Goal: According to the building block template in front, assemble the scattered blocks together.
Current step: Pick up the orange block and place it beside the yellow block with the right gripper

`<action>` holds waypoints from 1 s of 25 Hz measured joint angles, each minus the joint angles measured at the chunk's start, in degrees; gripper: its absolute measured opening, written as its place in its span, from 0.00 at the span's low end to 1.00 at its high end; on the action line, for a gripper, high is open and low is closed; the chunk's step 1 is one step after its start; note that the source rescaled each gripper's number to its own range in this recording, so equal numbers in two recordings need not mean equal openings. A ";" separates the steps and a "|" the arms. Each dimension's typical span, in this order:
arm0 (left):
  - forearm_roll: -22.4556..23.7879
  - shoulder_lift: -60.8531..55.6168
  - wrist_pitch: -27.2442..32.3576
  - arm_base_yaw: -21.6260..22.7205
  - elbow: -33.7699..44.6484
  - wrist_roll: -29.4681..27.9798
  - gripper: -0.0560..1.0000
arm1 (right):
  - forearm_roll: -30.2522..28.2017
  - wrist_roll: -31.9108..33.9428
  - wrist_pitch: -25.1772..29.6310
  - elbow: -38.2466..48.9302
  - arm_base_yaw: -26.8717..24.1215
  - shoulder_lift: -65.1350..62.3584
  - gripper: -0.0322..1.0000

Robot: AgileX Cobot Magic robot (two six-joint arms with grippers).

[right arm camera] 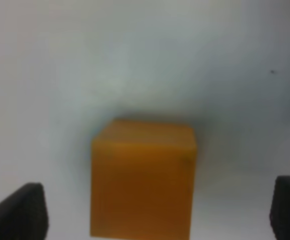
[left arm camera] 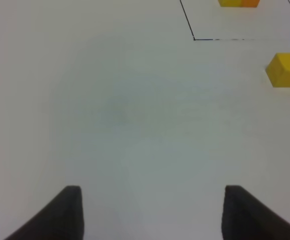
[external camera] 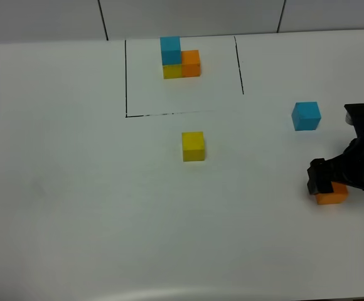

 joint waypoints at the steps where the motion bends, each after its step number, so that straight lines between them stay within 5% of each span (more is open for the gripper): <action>1: 0.00 0.00 0.00 0.00 0.00 0.00 0.33 | 0.00 0.06 0.00 -0.11 0.13 0.74 0.86; 6: 0.00 0.00 0.00 0.00 0.00 0.00 0.33 | 0.00 0.17 -0.36 -0.45 0.50 2.55 0.61; 8: 0.00 0.00 0.00 0.00 0.00 0.00 0.33 | -0.06 0.21 -0.43 -0.45 0.50 3.00 0.38; 10: 0.00 0.00 0.00 0.00 0.00 0.00 0.33 | -0.06 0.21 -0.21 -0.68 0.50 3.12 0.04; 14: 0.00 0.00 0.00 0.00 0.00 0.00 0.33 | -3.11 -3.65 5.56 -4.43 2.21 3.12 0.05; 20: 0.00 0.00 0.04 0.00 0.00 0.00 0.33 | -16.73 -17.73 15.14 -14.80 15.08 3.33 0.04; 25: 0.00 0.00 0.04 0.00 0.00 0.00 0.33 | -21.82 -30.41 20.21 -27.01 21.63 9.19 0.04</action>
